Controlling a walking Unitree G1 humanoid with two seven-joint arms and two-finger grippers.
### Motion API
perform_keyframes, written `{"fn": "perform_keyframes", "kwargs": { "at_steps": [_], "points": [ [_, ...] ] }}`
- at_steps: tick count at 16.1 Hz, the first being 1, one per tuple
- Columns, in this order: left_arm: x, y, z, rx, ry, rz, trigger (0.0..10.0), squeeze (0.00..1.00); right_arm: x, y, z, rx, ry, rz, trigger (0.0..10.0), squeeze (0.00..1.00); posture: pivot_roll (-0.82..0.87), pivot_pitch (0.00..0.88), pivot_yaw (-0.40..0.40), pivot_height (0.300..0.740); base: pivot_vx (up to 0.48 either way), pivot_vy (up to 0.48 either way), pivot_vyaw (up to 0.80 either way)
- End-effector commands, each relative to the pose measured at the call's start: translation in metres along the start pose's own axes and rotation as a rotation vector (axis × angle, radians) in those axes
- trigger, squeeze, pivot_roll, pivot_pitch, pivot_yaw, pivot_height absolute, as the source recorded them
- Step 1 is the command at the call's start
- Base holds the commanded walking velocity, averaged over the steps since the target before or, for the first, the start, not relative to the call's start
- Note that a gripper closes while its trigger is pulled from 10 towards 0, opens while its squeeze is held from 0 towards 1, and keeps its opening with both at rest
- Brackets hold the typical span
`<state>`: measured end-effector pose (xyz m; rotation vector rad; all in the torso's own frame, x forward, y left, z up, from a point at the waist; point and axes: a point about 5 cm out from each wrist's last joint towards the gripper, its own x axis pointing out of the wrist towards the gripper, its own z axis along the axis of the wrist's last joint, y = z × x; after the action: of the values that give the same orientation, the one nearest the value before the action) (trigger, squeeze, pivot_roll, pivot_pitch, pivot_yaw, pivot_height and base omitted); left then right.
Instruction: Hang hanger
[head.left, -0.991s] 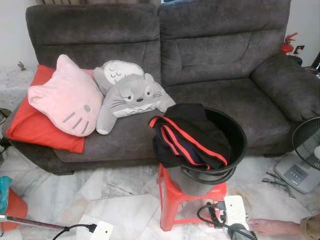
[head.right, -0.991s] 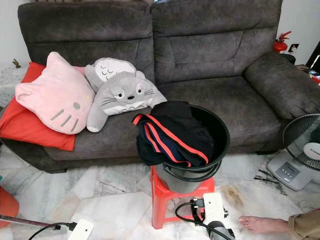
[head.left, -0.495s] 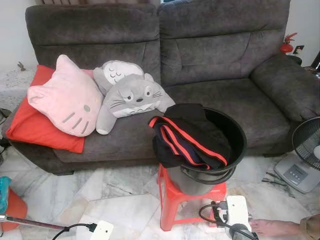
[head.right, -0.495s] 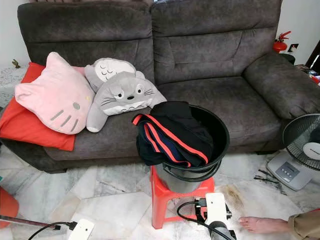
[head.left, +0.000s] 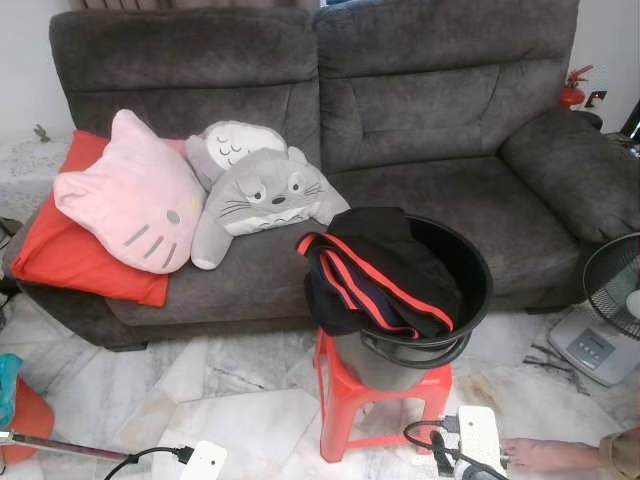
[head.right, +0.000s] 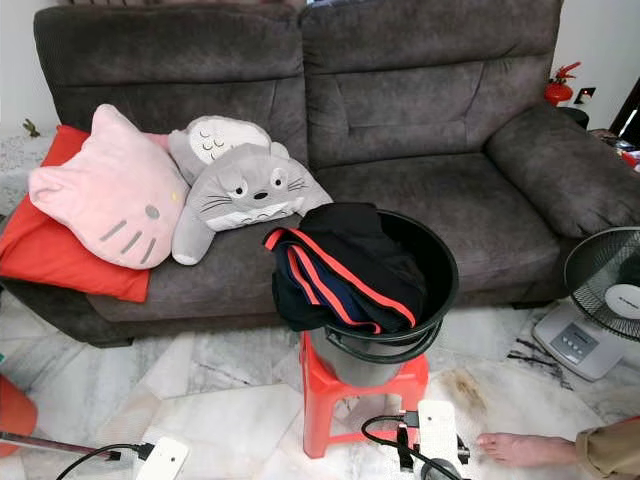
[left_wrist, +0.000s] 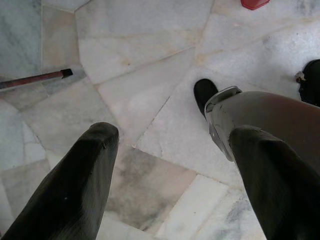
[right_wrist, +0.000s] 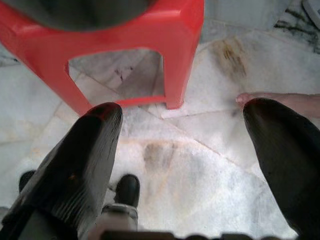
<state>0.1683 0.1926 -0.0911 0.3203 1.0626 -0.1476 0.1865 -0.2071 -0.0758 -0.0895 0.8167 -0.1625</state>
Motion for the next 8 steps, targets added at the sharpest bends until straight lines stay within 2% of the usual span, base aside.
{"fn": "perform_keyframes", "kwargs": {
  "at_steps": [1, 4, 8],
  "points": [
    [-0.0004, 0.0019, -0.0023, -0.002, 0.009, 0.000, 10.0, 0.00, 0.0004, 0.0013, -0.0023, 0.004, 0.037, -0.008, 10.0, 0.00, 0.00, 0.000, 0.032, 0.740, 0.000, 0.000, 0.00],
    [-0.0004, 0.0019, -0.0032, -0.001, 0.012, 0.000, 10.0, 0.00, 0.0007, 0.0025, -0.0057, -0.017, 0.090, 0.021, 10.0, 0.00, 0.01, 0.000, 0.030, 0.740, 0.000, 0.000, 0.00],
    [-0.0006, 0.0017, -0.0044, -0.003, 0.014, 0.001, 10.0, 0.00, -0.0003, 0.0033, -0.0109, 0.048, 0.131, 0.012, 10.0, 0.00, 0.02, 0.000, 0.036, 0.740, 0.000, 0.000, 0.00]
  ]
}}
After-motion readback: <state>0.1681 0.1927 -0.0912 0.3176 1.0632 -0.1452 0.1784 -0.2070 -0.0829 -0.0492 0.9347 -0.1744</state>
